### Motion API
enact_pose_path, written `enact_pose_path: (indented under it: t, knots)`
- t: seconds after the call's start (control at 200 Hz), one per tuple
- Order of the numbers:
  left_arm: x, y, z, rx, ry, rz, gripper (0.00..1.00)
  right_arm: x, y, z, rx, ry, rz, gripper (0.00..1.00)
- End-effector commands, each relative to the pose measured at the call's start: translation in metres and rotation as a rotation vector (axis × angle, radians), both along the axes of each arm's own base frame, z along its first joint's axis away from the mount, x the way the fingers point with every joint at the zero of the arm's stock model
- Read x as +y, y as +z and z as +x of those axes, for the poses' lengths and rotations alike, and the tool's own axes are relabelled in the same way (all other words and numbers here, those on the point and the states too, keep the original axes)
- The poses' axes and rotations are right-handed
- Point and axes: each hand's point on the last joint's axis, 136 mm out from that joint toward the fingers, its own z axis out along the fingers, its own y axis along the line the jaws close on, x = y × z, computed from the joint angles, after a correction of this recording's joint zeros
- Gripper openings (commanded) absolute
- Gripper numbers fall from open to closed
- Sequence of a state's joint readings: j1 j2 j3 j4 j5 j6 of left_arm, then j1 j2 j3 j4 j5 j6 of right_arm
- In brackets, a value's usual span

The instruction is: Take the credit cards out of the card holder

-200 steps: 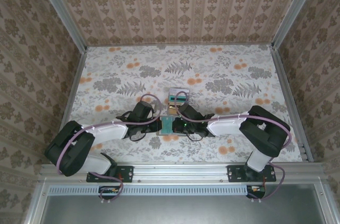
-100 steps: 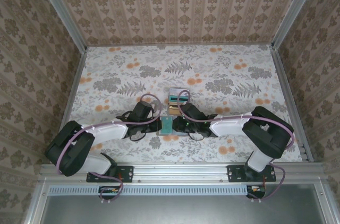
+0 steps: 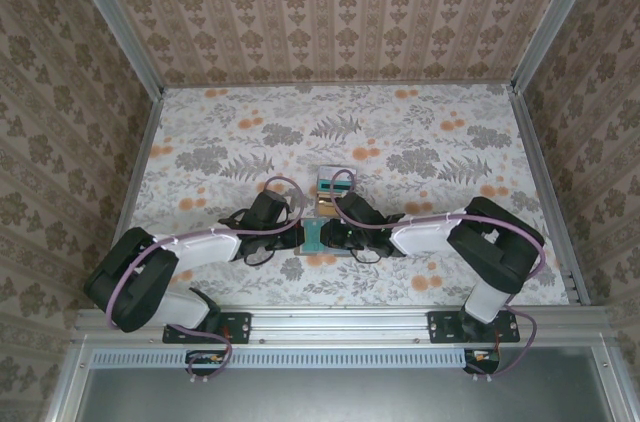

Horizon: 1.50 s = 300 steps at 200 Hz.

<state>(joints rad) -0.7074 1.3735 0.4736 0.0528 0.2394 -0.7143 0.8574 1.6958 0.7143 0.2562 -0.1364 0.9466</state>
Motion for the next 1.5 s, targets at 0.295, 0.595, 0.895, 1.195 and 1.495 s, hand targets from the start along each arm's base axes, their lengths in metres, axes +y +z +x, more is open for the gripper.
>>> enact_pose_path:
  t: [0.295, 0.595, 0.895, 1.195, 1.495]
  knots:
    - [0.008, -0.014, -0.011, 0.058, 0.004, 0.062, 0.00, 0.018, 0.002, 0.001, 0.012, 0.039, 0.051, 0.20]
    - [0.009, -0.013, -0.011, 0.057, 0.005, 0.071, 0.00, 0.012, 0.003, -0.001, 0.010, 0.024, 0.053, 0.00]
    - [0.021, -0.017, -0.010, 0.069, 0.036, 0.109, 0.00, -0.017, 0.002, 0.000, 0.002, -0.044, 0.024, 0.00]
    - [0.020, -0.015, -0.008, 0.064, 0.031, 0.106, 0.00, -0.035, 0.003, -0.002, 0.000, -0.073, 0.016, 0.00]
    - [0.018, -0.009, -0.008, 0.055, 0.023, 0.089, 0.00, -0.066, 0.028, -0.007, -0.066, -0.029, -0.044, 0.00]
